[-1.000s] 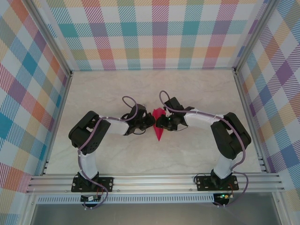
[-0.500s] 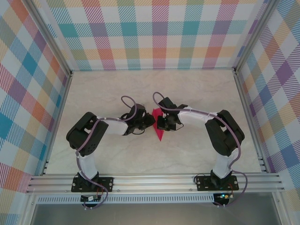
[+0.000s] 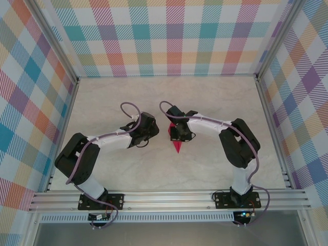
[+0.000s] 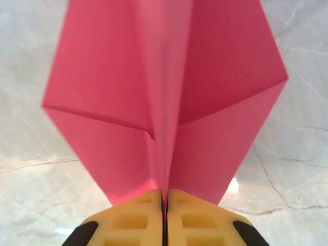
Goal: Fold a paper plane with a square sheet of paper (pick it up from the middle)
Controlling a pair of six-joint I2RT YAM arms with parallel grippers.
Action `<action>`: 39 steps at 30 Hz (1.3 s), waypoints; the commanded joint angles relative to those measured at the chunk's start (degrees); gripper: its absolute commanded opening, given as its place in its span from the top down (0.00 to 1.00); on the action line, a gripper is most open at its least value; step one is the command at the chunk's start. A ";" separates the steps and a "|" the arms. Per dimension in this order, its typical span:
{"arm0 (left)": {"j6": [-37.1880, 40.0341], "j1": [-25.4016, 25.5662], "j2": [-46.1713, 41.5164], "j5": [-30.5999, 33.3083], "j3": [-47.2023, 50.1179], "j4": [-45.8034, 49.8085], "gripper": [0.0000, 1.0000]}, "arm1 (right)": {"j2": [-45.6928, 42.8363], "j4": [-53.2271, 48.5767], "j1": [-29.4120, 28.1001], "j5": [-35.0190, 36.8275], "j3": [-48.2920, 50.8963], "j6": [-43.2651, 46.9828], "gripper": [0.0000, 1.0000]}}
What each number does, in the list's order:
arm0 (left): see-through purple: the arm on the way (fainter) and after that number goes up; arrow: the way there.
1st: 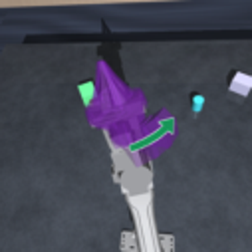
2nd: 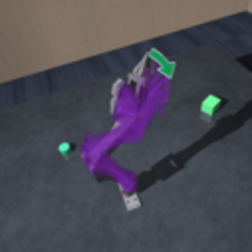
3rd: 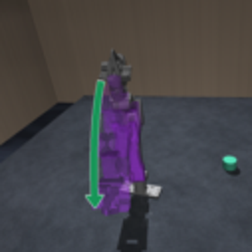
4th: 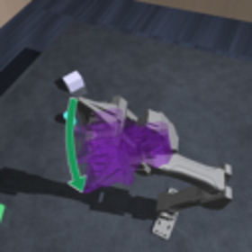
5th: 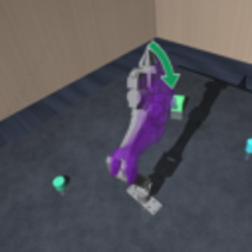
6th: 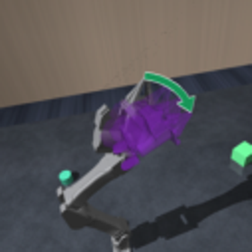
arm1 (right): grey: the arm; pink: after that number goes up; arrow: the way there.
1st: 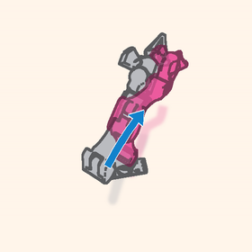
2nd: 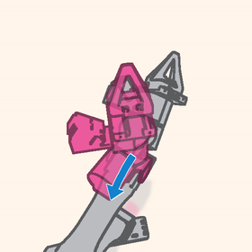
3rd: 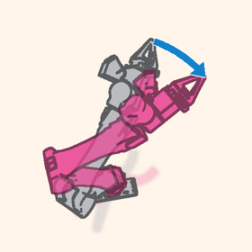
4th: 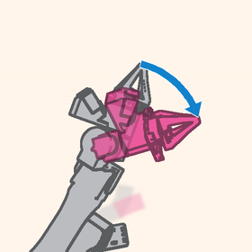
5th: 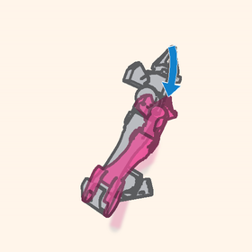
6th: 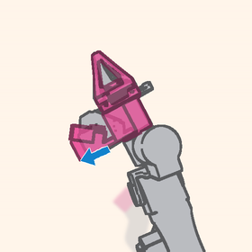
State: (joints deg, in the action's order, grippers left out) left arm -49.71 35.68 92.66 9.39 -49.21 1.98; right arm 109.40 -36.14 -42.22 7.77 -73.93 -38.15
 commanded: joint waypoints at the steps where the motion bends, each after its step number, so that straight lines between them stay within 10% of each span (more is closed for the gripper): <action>1: 0.70 -0.70 -2.40 4.11 0.70 4.64 0.59 | 2.64 -4.19 -0.80 2.42 -2.49 0.67 0.91; 21: 1.81 -0.79 -2.05 3.85 0.32 5.85 0.59 | 2.79 -5.78 -1.73 4.68 -5.30 -0.43 0.70; 39: 1.91 -0.81 -2.05 4.34 0.26 7.05 0.58 | 8.04 -8.37 -3.65 7.65 -9.11 -0.26 0.84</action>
State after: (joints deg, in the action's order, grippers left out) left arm -48.47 35.68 91.33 12.36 -48.99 7.40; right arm 115.77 -42.09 -45.50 14.15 -81.47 -38.54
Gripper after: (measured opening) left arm 0.418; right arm 0.145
